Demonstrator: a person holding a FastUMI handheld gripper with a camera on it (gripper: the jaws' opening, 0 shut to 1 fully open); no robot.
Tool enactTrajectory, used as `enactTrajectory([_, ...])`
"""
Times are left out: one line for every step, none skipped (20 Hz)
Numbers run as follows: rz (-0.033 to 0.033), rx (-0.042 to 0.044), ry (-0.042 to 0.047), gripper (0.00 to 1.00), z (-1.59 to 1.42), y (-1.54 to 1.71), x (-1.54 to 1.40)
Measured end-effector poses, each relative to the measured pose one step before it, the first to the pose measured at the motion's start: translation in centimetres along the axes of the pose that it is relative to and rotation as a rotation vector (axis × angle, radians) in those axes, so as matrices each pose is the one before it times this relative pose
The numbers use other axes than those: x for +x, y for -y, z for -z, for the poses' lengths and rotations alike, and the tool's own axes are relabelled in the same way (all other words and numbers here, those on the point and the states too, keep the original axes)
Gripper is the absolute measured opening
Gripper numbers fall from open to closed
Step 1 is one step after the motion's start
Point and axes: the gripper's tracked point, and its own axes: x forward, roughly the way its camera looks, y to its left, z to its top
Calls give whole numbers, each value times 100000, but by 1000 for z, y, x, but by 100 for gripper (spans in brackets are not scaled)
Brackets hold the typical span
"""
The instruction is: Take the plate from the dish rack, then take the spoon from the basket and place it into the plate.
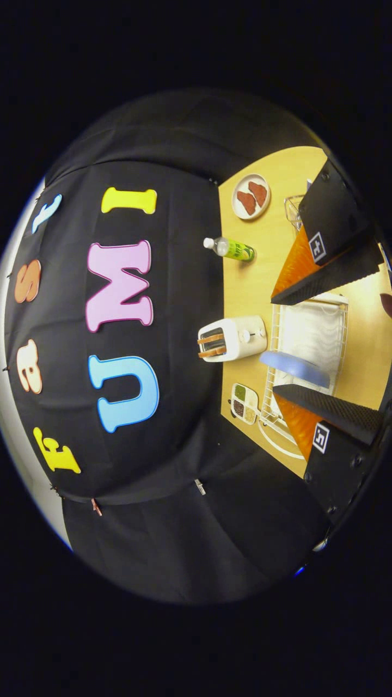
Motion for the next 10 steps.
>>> enactTrajectory([224, 549, -3587, 90, 752, -499, 1361])
enactTrajectory([430, 669, -3541, 89, 851, -439, 1311])
enactTrajectory([606, 1060, -3492, 86, 785, -241, 1353])
enactTrajectory([945, 1191, -3321, 84, 691, -153, 1410])
enactTrajectory([1114, 1467, -3422, 81, 733, -133, 1197])
enactTrajectory([1136, 1753, -3563, 79, 648, -90, 1297])
enactTrajectory([1478, 1278, -2316, 76, 554, 164, 1336])
enactTrajectory([1887, 621, -2361, 74, 544, 185, 1255])
enactTrajectory([1758, 454, -2639, 73, 781, 157, 1175])
enactTrajectory([1174, 711, -2507, 73, 622, 35, 1082])
